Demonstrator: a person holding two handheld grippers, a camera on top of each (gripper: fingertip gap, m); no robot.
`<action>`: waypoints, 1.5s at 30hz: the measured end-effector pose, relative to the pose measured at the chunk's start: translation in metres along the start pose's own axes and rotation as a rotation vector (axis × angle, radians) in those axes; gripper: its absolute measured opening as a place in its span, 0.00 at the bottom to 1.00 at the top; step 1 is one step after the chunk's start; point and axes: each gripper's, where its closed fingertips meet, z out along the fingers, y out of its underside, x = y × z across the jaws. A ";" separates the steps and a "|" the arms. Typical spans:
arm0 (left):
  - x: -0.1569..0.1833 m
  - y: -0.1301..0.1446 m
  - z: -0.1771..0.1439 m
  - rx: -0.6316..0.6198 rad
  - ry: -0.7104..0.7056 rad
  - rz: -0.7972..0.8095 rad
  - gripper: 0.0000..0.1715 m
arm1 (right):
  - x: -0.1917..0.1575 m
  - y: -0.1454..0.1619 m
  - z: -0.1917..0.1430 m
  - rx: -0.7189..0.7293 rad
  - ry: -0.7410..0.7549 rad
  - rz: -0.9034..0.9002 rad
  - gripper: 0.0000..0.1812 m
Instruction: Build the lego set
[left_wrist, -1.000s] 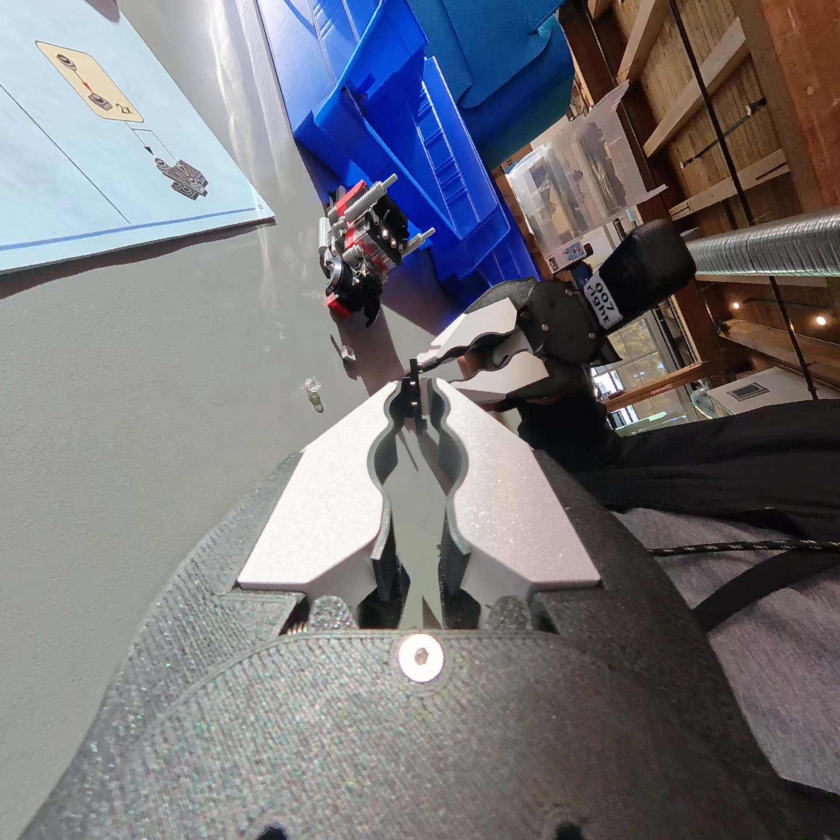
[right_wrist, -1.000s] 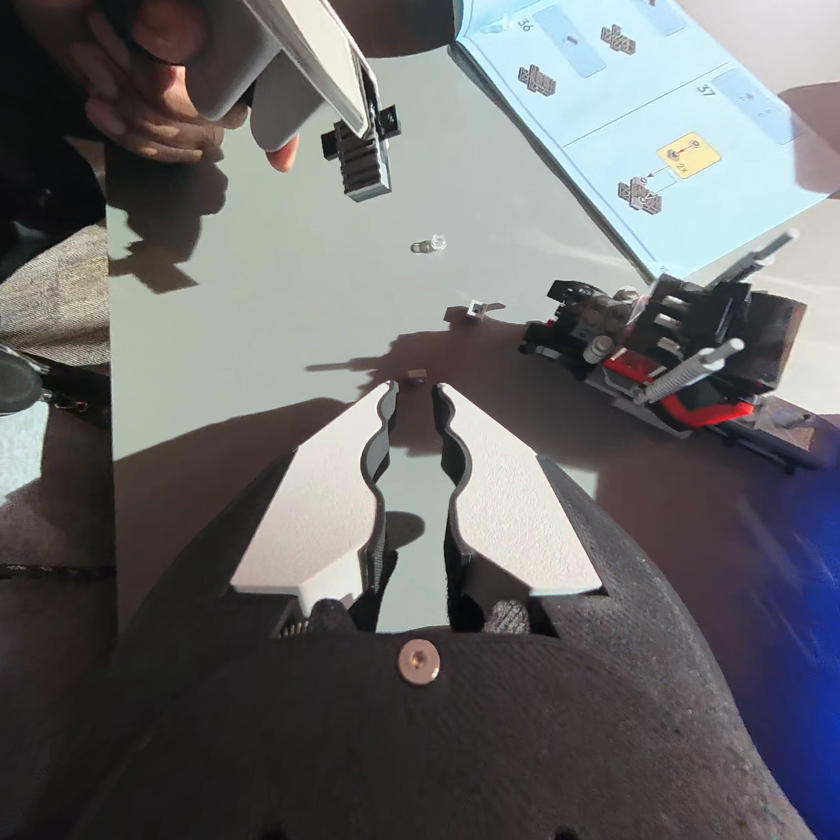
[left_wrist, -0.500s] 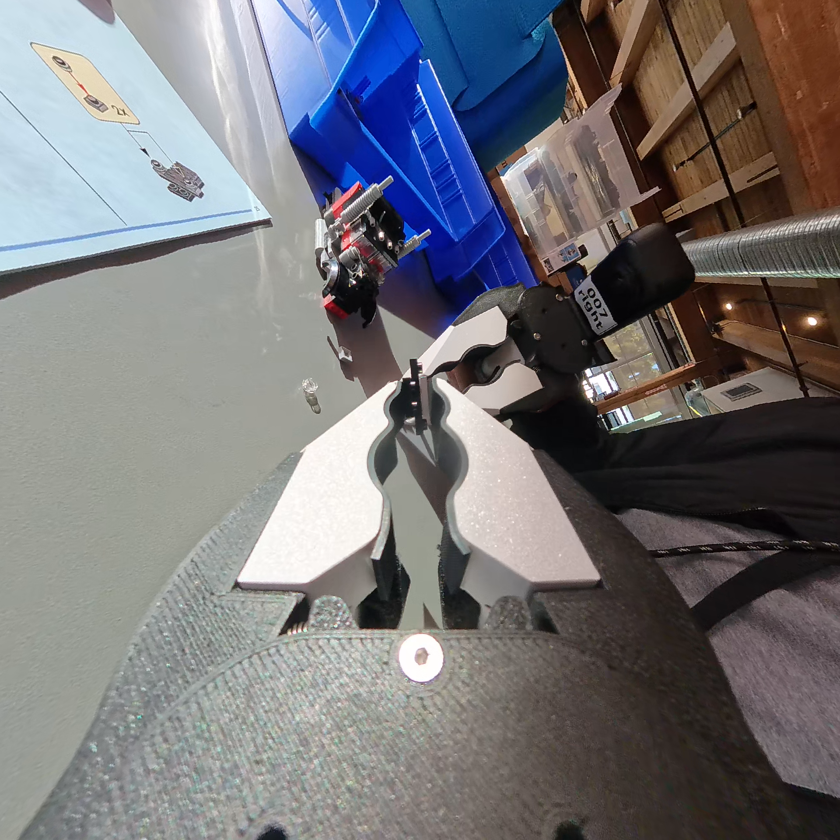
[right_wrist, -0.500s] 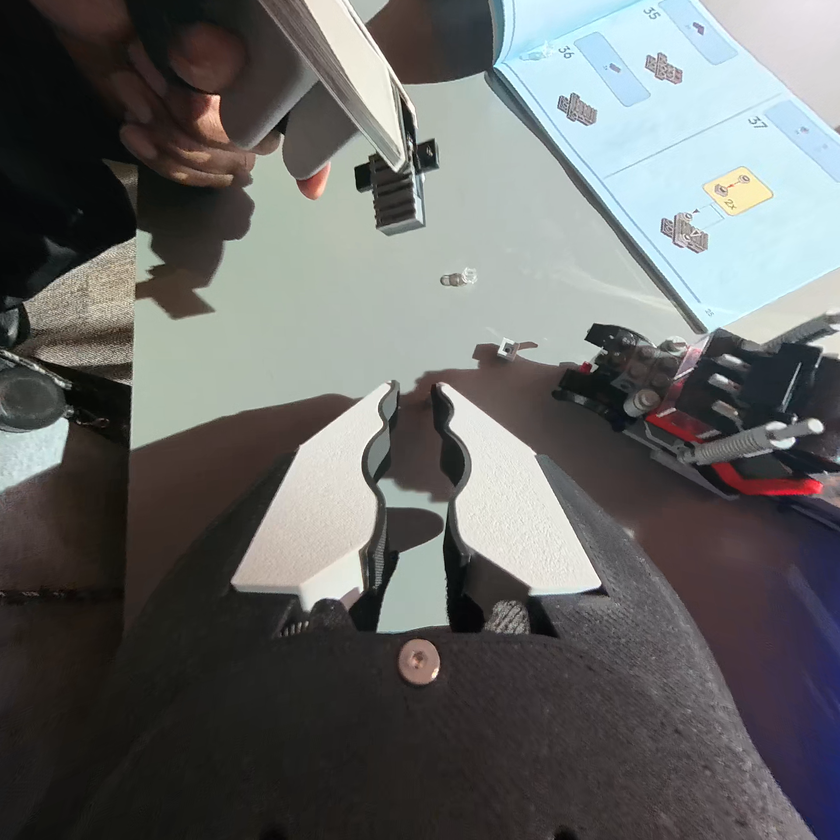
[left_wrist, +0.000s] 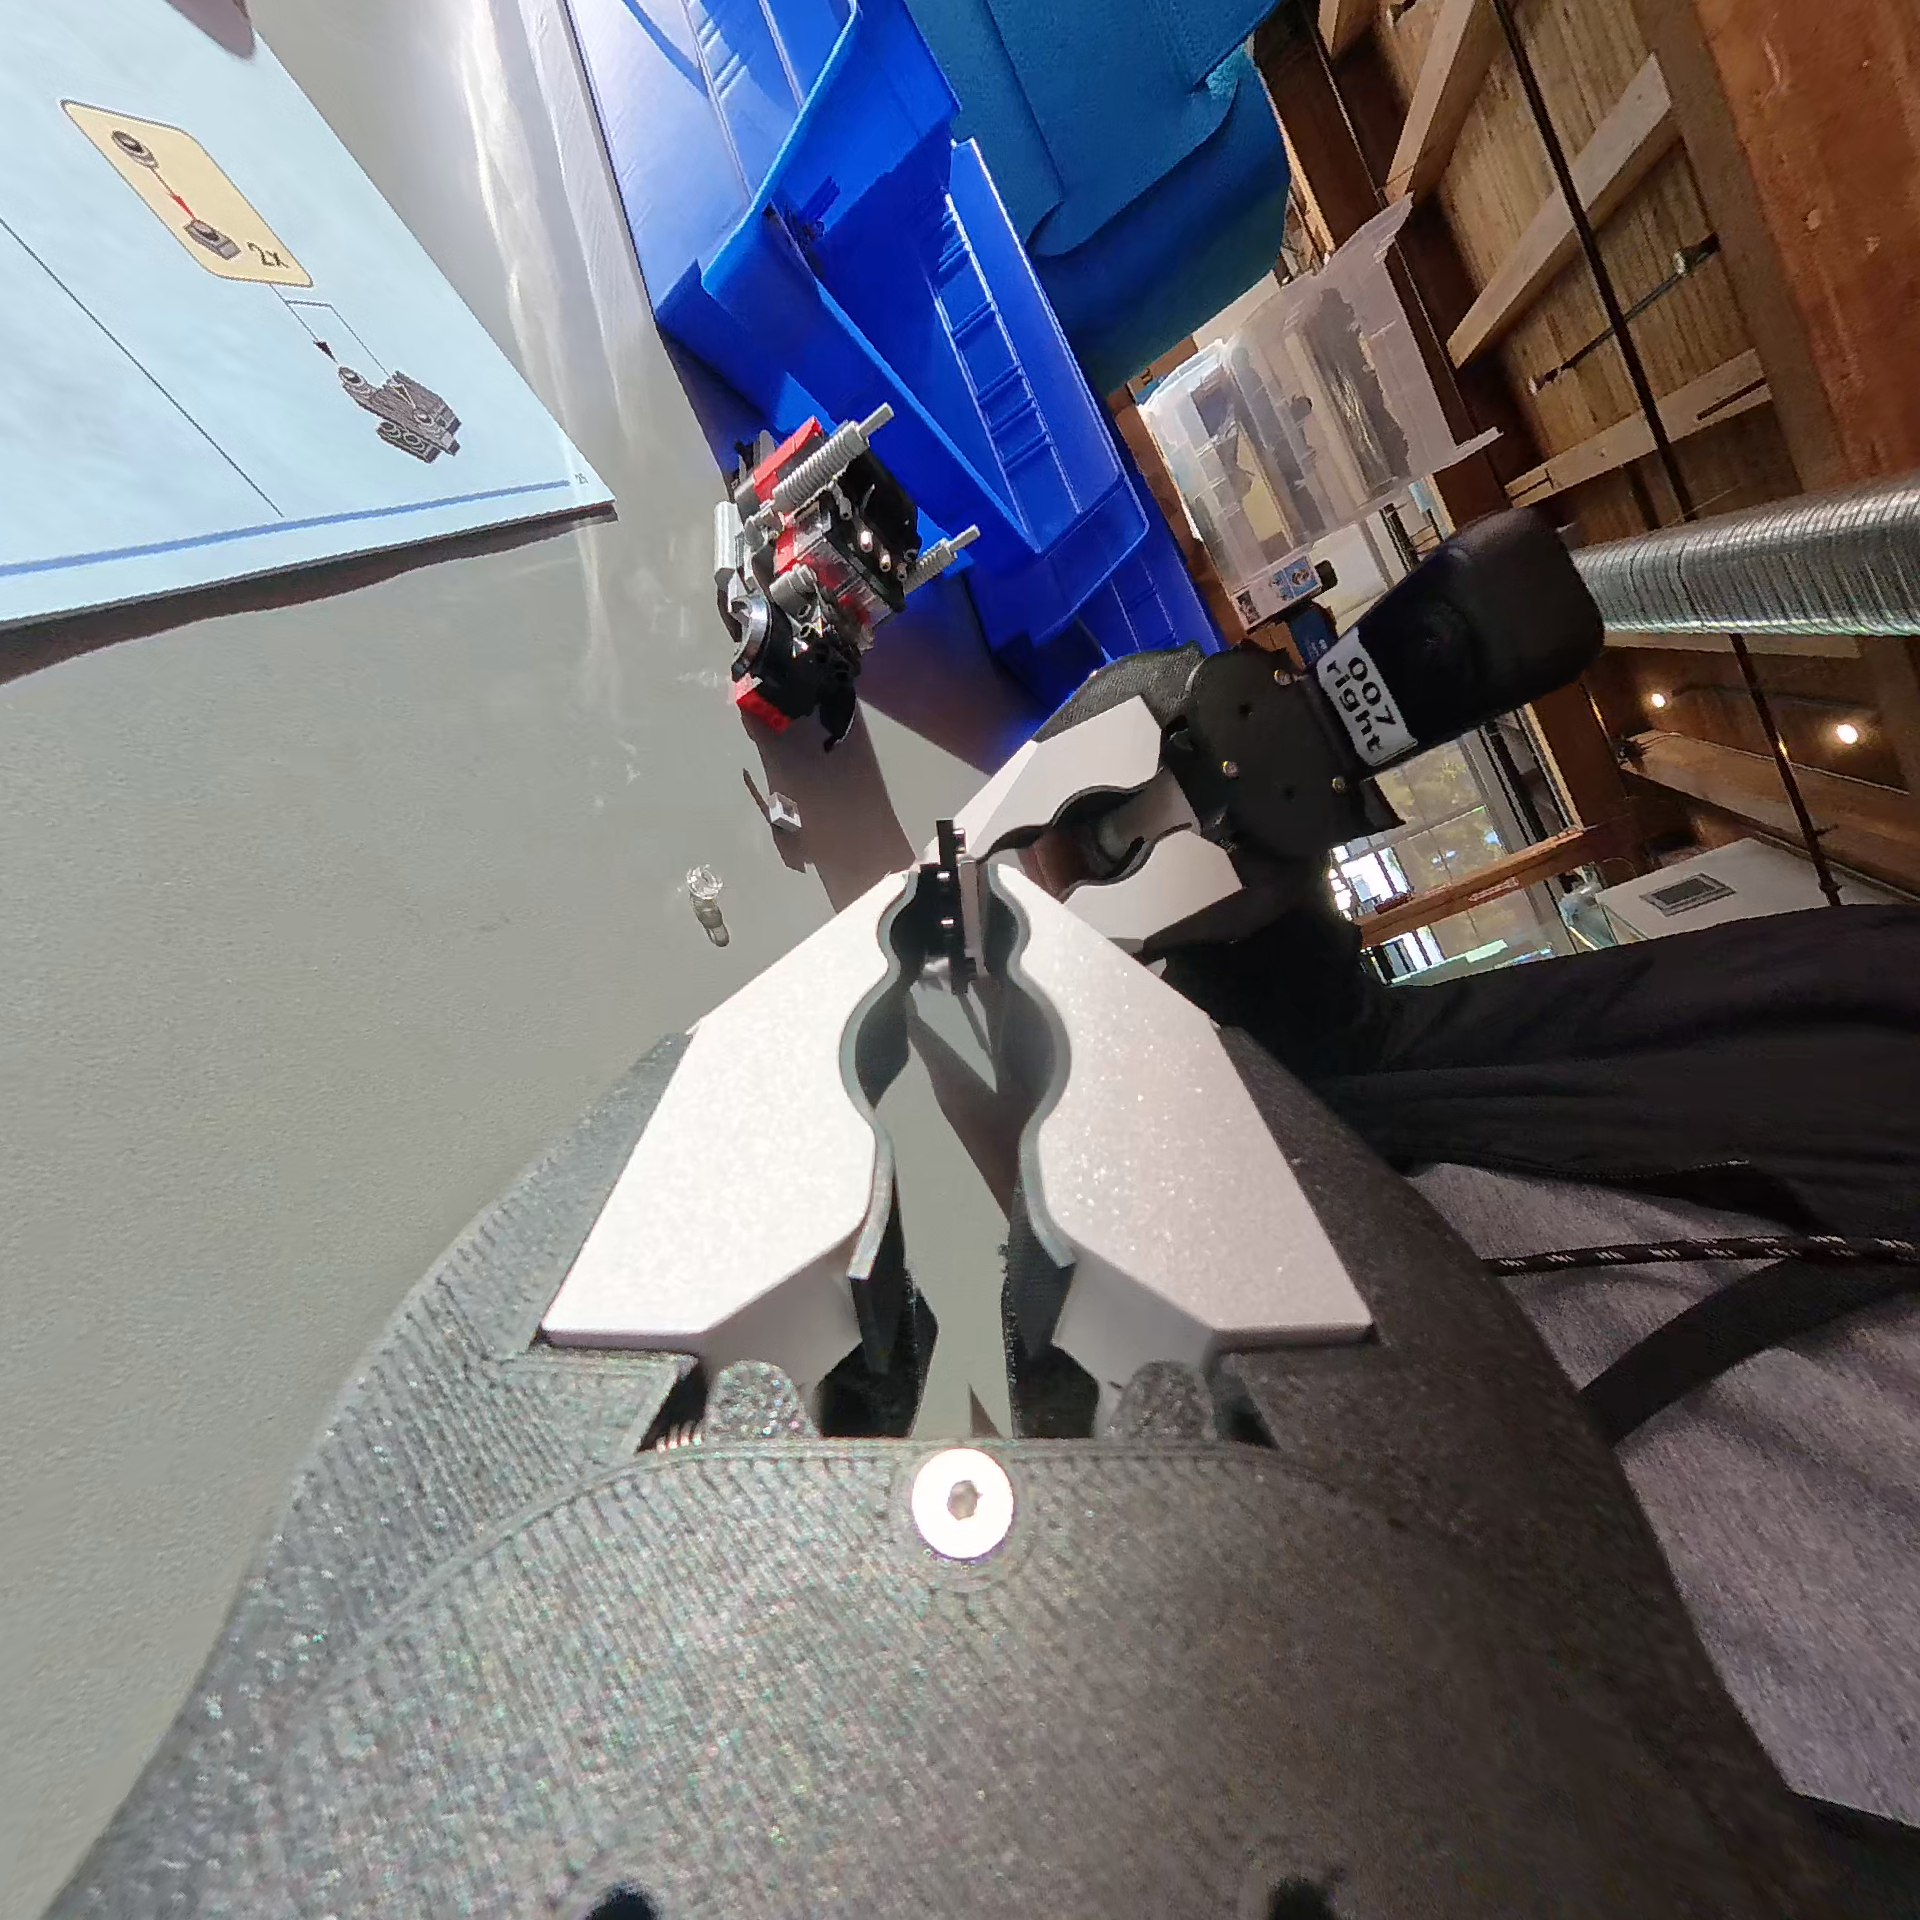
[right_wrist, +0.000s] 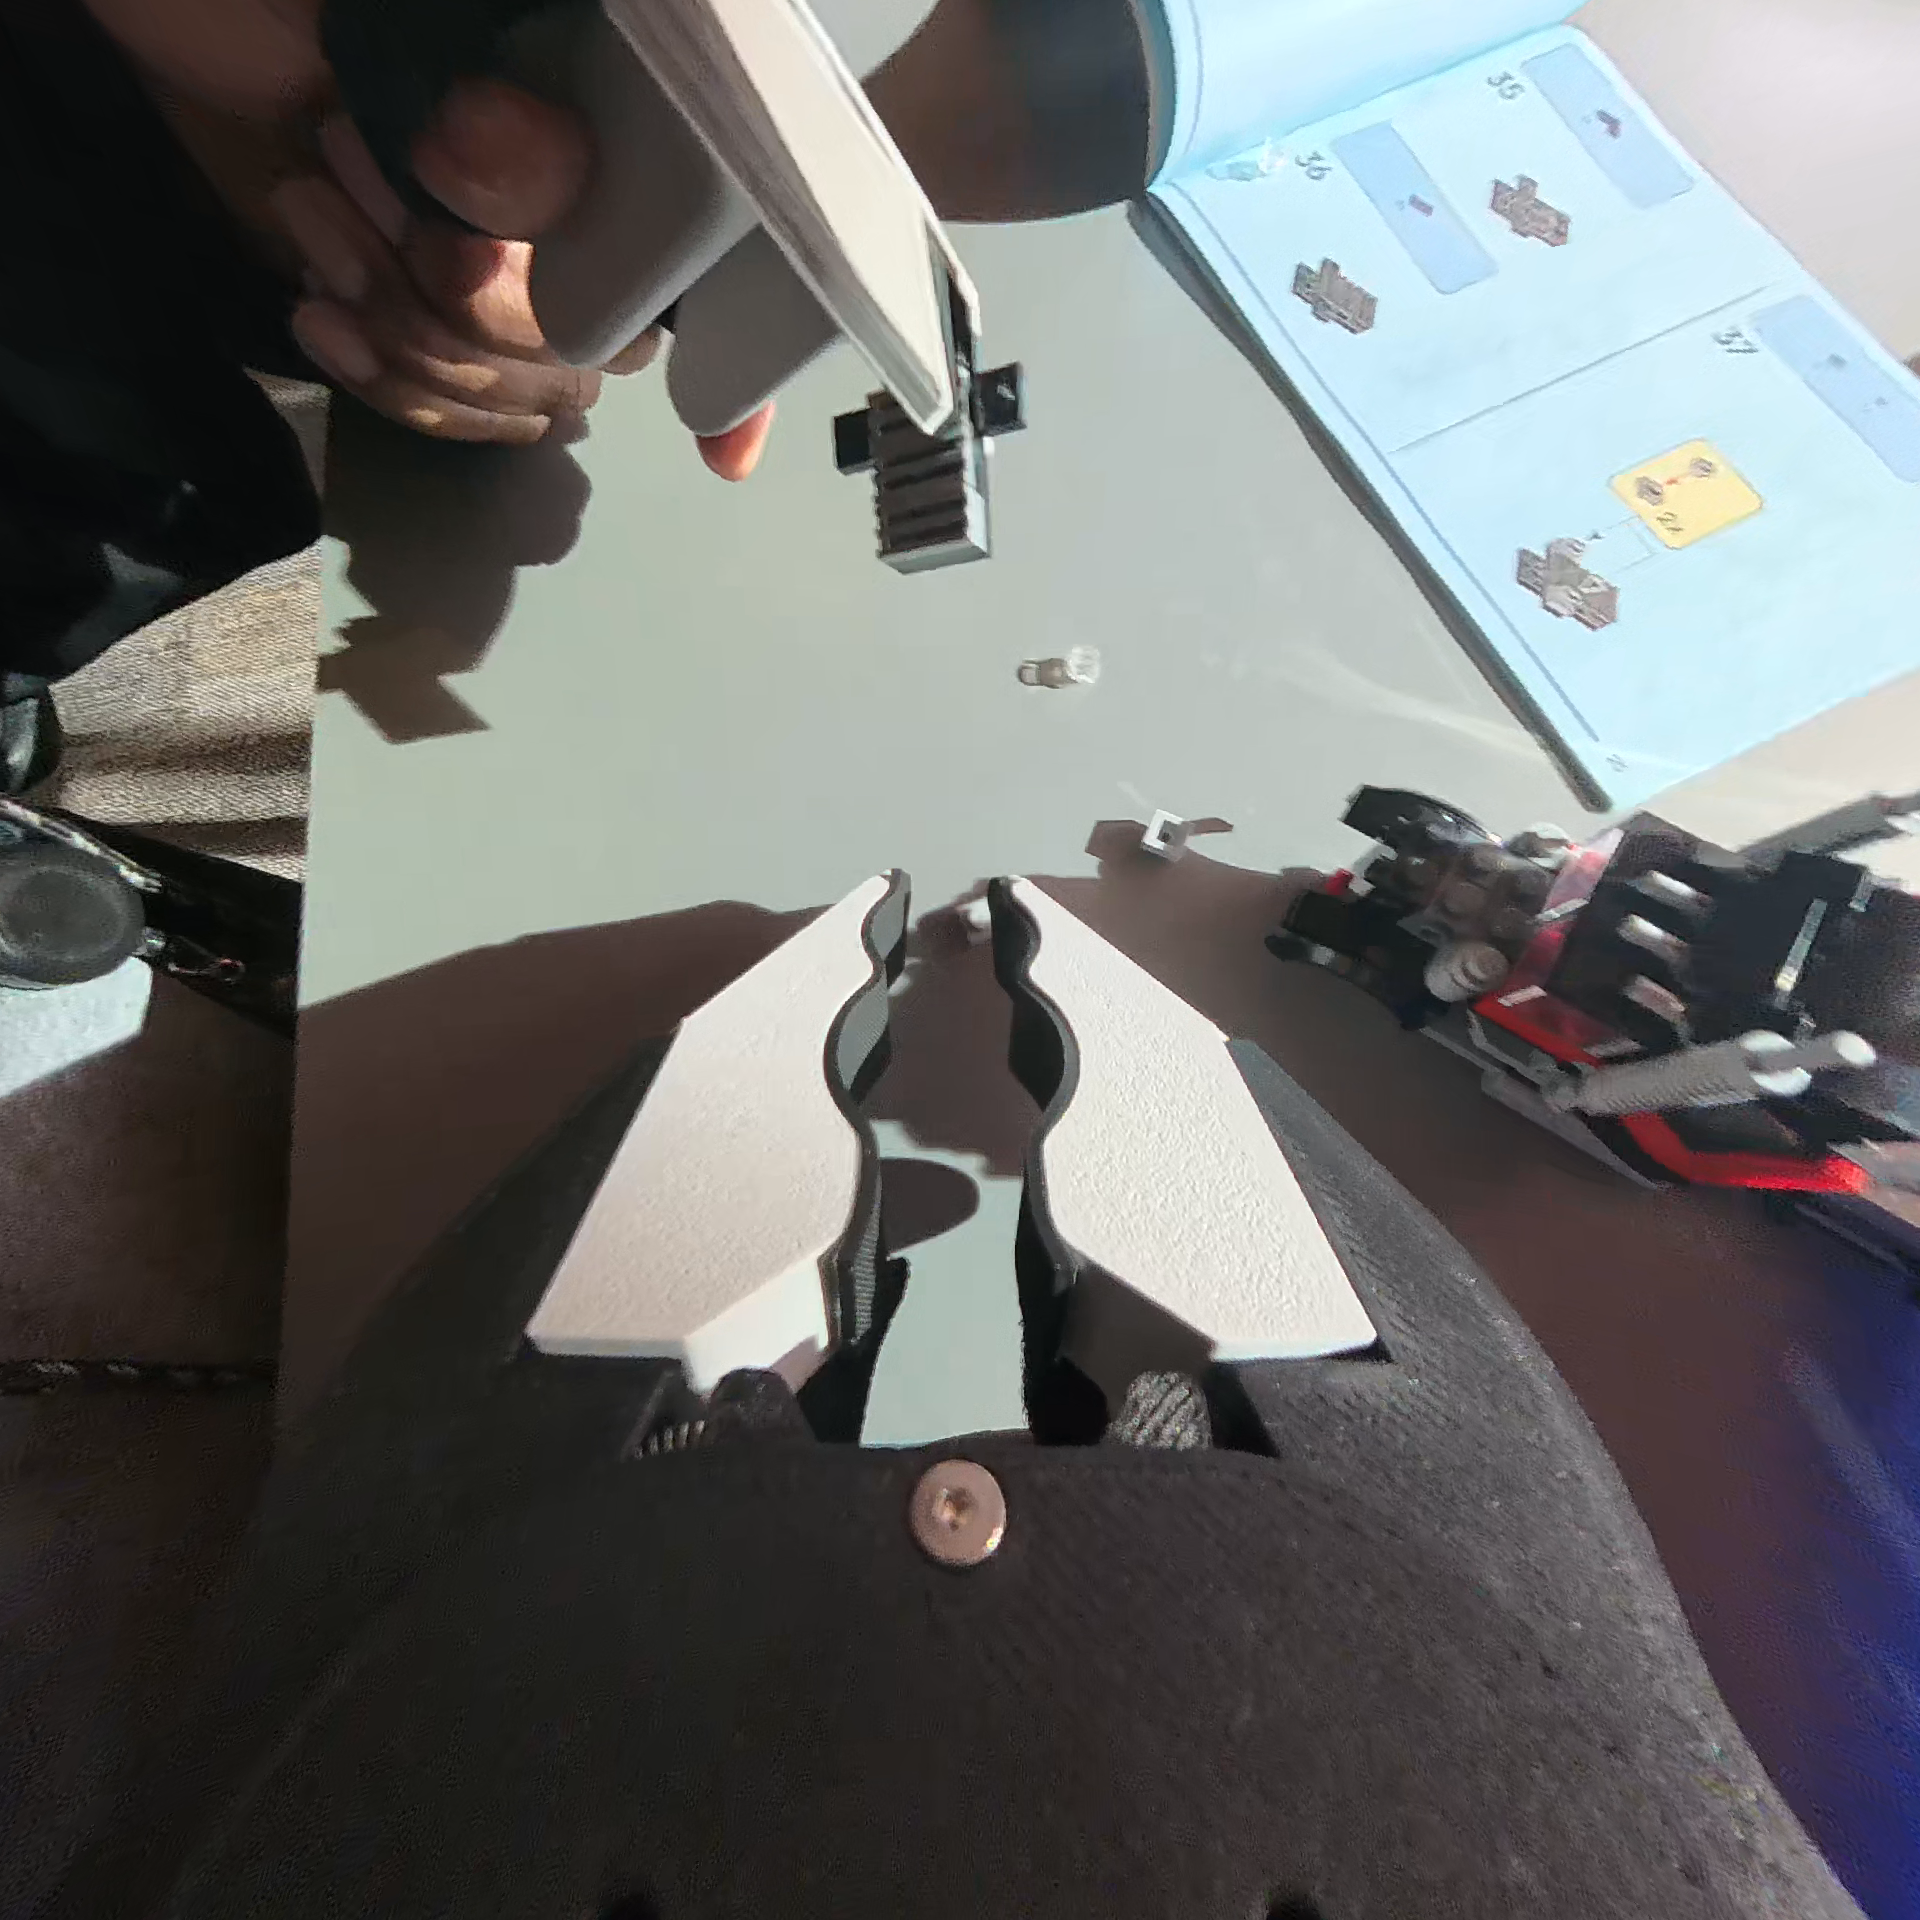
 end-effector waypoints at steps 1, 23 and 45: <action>0.000 0.000 0.000 -0.001 0.000 0.000 0.06 | 0.004 0.002 -0.002 -0.006 0.011 0.003 0.09; 0.018 -0.013 -0.002 0.089 0.175 -0.115 0.05 | 0.026 -0.030 -0.012 0.053 0.001 0.018 0.05; 0.032 -0.022 -0.002 0.139 0.312 -0.166 0.06 | 0.006 -0.107 -0.021 0.205 -0.134 0.085 0.05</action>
